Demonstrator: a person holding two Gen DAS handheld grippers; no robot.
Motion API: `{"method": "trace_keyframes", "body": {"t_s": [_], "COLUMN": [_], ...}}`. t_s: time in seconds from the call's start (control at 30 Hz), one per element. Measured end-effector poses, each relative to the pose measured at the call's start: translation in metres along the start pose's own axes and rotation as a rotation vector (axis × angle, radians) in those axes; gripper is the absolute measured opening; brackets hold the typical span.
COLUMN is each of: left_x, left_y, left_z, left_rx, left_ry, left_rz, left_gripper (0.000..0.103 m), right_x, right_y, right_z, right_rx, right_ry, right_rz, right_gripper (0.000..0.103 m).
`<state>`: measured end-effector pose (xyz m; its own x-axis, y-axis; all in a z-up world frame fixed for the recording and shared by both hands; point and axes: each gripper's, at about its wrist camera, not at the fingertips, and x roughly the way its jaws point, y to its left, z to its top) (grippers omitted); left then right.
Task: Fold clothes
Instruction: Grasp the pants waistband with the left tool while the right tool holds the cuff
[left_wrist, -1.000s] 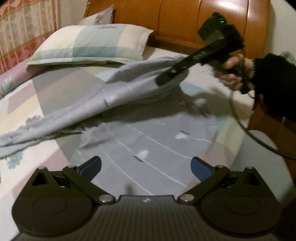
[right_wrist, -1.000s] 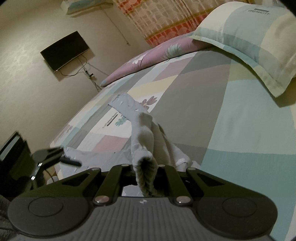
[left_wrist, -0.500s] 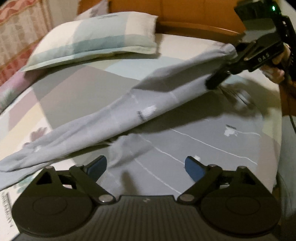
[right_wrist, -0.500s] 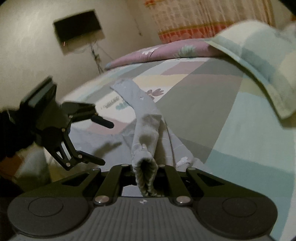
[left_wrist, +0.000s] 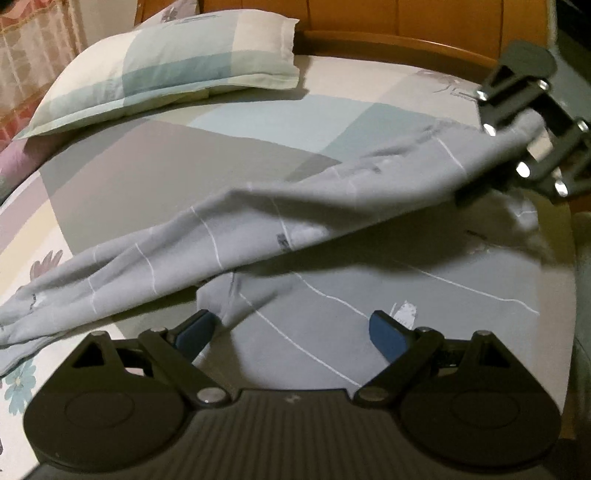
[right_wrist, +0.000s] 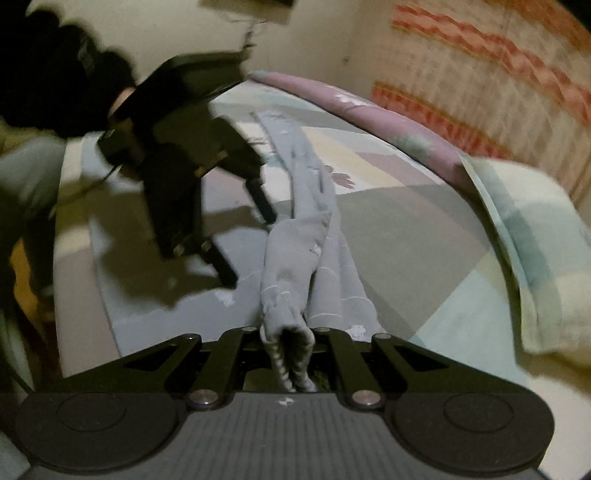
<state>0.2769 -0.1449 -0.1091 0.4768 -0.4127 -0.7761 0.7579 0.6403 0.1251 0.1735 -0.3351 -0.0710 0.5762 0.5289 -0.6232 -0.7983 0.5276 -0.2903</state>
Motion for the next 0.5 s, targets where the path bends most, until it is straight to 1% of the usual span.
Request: {"method": "trace_keyframes", "body": {"t_s": [0.07, 0.13, 0.2, 0.37, 0.5], "left_x": [0.0, -0.001, -0.002, -0.003, -0.007], "left_y": [-0.001, -0.001, -0.001, -0.001, -0.001], "left_z": [-0.001, -0.002, -0.003, -0.004, -0.004], "left_rx": [0.002, 0.002, -0.004, 0.003, 0.046], "left_ry": [-0.002, -0.004, -0.006, -0.009, -0.002], "left_rz": [0.004, 0.006, 0.006, 0.012, 0.033], "left_gripper": [0.091, 0.091, 0.091, 0.092, 0.092], "right_x": [-0.001, -0.004, -0.005, -0.007, -0.001], "right_y": [0.01, 0.02, 0.026, 0.04, 0.042], "right_z": [0.0, 0.0, 0.0, -0.005, -0.01], "right_rx": [-0.071, -0.149, -0.19, -0.27, -0.261], "right_ry": [0.0, -0.003, -0.002, 0.025, 0.059], "right_rz": [-0.028, -0.083, -0.097, -0.089, -0.074], "right_gripper": [0.009, 0.009, 0.009, 0.009, 0.01]}}
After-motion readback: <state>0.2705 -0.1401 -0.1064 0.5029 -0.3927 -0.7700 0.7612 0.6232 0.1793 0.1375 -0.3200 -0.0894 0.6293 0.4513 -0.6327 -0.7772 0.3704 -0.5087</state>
